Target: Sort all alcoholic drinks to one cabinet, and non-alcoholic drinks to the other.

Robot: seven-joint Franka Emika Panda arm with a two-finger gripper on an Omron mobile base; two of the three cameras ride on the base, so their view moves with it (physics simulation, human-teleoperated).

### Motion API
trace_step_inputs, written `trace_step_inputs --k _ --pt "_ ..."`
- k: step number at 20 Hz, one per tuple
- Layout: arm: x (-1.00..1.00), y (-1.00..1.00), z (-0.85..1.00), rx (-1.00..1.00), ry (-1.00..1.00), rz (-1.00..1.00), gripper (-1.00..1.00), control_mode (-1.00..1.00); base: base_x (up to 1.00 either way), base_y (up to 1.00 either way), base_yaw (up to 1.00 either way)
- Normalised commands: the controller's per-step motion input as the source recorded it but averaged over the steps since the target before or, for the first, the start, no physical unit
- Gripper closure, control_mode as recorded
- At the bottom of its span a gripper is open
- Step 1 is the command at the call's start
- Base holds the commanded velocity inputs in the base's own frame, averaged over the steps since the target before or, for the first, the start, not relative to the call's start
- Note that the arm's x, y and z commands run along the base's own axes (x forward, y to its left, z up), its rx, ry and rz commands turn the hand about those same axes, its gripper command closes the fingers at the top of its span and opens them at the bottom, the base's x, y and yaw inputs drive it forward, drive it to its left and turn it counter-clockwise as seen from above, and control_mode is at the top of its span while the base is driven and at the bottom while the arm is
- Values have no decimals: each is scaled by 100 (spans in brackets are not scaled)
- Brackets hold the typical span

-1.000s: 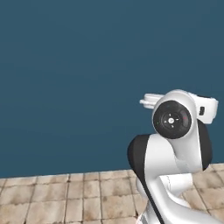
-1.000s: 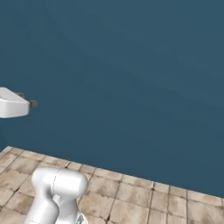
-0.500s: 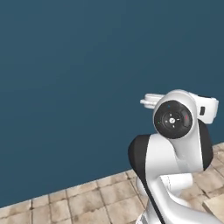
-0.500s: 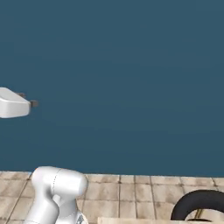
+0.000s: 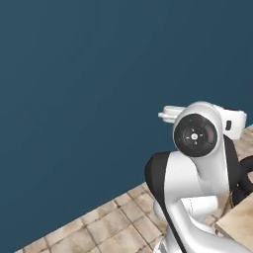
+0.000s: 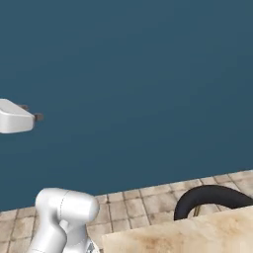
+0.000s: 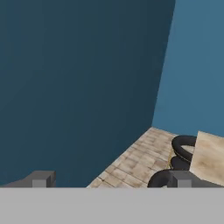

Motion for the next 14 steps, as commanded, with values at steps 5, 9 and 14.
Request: trace_step_inputs --k 5,9,14 --pt "0 0 0 0 0 0 -100 100 20 -3 -38" --pt "0 0 0 0 0 0 -100 100 11 6 -33" --pt "0 0 0 0 0 0 -100 100 10 7 -26"
